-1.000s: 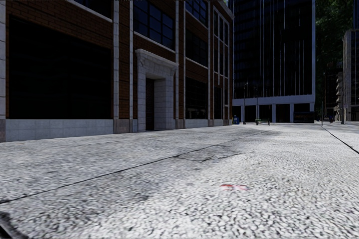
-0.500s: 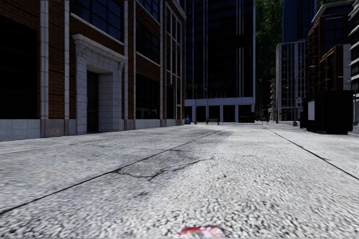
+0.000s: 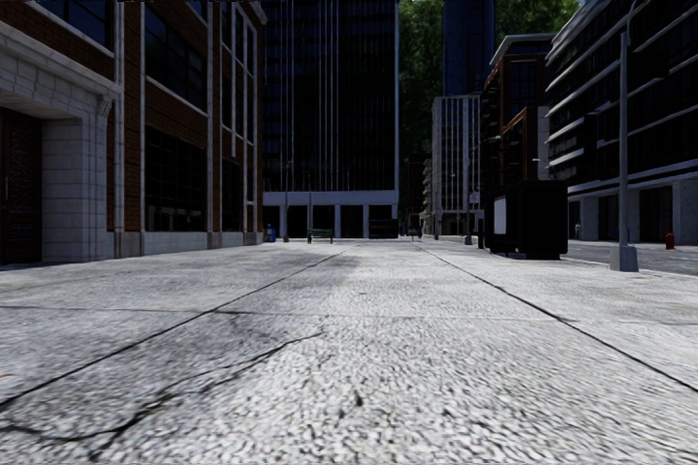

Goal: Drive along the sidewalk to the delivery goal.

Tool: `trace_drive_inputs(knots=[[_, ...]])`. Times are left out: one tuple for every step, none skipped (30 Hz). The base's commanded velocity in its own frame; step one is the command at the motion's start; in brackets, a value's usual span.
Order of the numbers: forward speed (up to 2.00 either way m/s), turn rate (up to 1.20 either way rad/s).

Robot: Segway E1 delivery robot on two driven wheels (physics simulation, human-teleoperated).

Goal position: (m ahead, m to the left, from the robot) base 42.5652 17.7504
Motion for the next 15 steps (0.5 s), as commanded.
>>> trace_drive_inputs(knots=[[2.00,-0.59],[2.00,-0.59],[2.00,-0.59],[2.00,-0.59],[2.00,-0.59],[2.00,-0.59],[2.00,-0.16],[2.00,-0.16],[2.00,0.00],[2.00,0.00],[2.00,0.00],[2.00,0.00],[2.00,0.00],[2.00,0.00],[2.00,0.00]])
